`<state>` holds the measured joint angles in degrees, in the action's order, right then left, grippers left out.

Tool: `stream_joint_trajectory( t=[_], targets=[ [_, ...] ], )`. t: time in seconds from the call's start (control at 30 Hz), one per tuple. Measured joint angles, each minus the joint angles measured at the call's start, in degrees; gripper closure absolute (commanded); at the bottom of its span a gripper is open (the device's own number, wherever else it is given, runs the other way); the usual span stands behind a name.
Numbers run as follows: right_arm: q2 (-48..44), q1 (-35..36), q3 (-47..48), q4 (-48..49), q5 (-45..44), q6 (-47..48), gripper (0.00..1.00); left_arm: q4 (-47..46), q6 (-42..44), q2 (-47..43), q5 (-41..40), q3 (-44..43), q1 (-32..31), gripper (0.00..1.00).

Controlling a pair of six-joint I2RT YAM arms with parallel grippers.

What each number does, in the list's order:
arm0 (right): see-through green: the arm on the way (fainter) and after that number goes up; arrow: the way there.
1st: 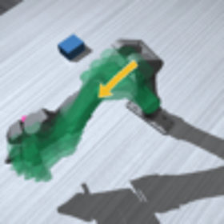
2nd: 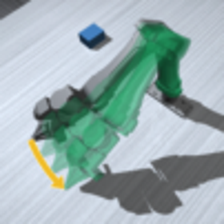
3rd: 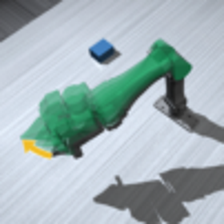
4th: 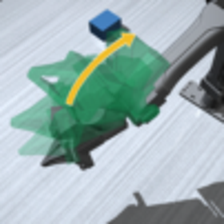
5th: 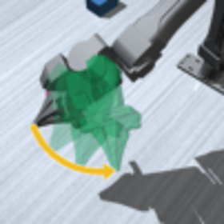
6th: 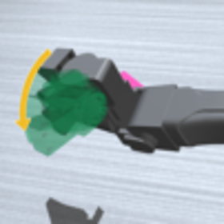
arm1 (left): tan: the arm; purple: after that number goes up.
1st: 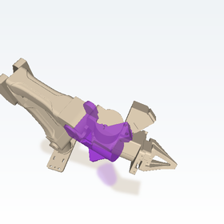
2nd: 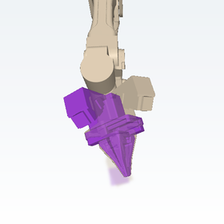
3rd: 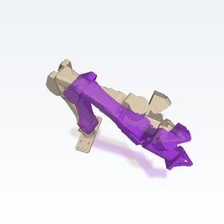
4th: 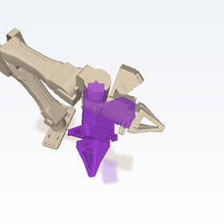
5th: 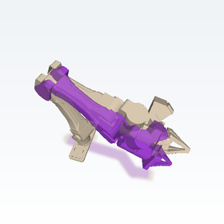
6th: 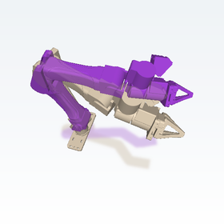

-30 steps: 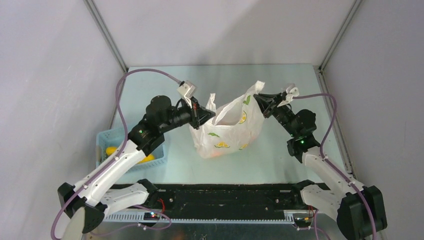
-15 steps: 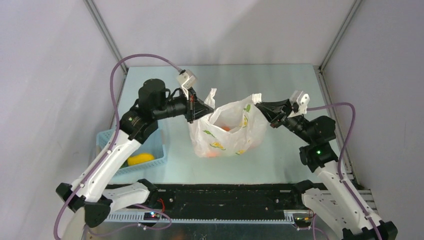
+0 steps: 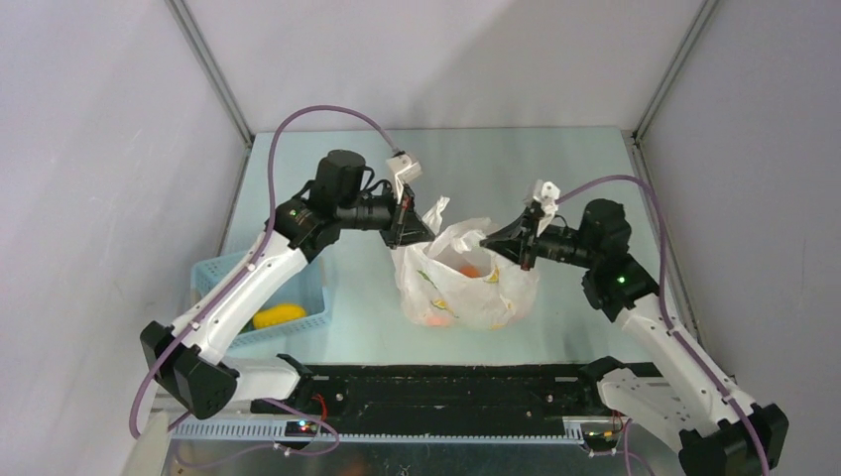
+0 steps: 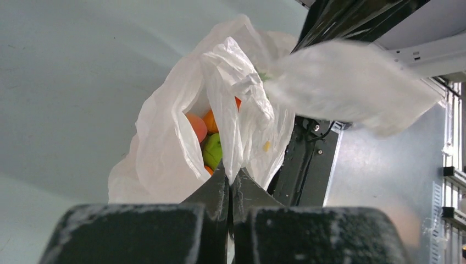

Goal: Place the fake fruits into the plastic bag and tie a complex knot
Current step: Tie the plastic bag at the center of the board.

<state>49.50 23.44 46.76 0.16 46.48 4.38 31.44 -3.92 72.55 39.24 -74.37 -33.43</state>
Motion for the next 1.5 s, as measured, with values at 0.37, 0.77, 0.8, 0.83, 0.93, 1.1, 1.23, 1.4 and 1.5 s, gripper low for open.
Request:
stream_joint_trajectory(
  t=[0.37,0.77,0.8,0.83,0.93,1.1,1.23,1.4,1.5],
  targets=[
    [3.7,3.7,0.6,-4.7,2.5,0.6,1.00,4.1,5.3,4.2,-6.0,-1.9,-4.5,1.00],
    [8.9,5.8,2.6,-3.8,3.7,-1.4,1.00,5.8,9.3,4.5,-9.9,-2.6,-9.7,0.76],
    [9.0,6.0,2.8,-3.8,3.6,-1.4,1.00,6.2,9.7,4.6,-10.3,-3.0,-10.0,0.71],
    [9.2,6.2,2.9,-3.8,3.5,-1.4,1.00,6.4,10.0,4.6,-10.6,-3.3,-10.3,0.69],
    [9.7,6.5,3.4,-3.7,3.2,-1.9,1.00,7.0,11.0,4.6,-11.0,-3.6,-10.7,0.57],
    [10.2,6.6,3.5,-3.5,1.8,-3.0,1.00,8.6,12.1,4.6,-12.0,-3.7,-11.4,0.46],
    [10.2,6.6,3.5,-3.1,0.9,-3.5,1.00,9.6,12.7,4.6,-12.2,-3.7,-11.7,0.37],
    [10.2,6.6,3.5,-2.8,0.0,-4.0,1.00,10.0,13.4,4.6,-12.1,-3.7,-12.3,0.25],
    [10.3,7.3,3.5,-2.9,-0.7,-3.9,1.00,10.0,13.4,4.6,-12.0,-3.7,-12.5,0.19]
  ],
)
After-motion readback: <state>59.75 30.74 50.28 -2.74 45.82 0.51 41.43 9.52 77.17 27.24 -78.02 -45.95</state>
